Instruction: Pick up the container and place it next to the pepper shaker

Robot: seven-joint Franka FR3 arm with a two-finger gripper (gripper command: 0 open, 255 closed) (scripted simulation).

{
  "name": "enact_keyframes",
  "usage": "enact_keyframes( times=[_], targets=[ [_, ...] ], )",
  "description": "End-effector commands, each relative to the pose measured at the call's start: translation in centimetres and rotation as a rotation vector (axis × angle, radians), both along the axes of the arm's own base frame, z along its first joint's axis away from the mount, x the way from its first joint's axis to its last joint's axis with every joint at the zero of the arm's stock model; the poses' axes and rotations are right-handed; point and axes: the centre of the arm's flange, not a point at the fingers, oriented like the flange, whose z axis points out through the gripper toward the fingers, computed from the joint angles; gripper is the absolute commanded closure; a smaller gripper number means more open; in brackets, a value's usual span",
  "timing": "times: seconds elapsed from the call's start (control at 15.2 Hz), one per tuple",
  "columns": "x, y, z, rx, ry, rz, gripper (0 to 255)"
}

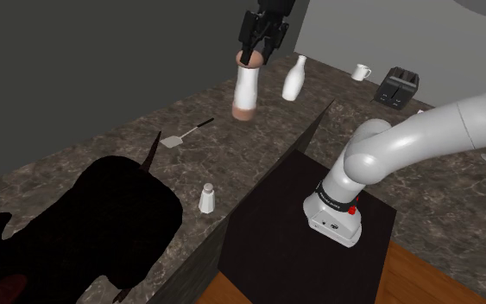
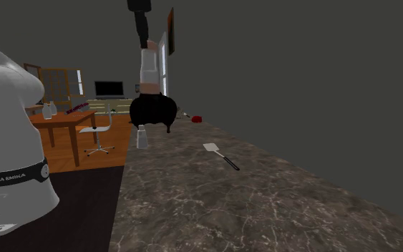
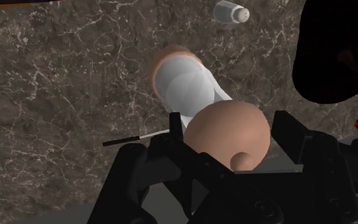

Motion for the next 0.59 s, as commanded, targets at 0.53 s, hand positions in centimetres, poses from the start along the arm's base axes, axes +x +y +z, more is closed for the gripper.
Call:
enact_keyframes(
  times=[0.53],
  targets=[
    [-3.9,7.4,-2.2,0.000,0.000,-0.001,255]
  ],
)
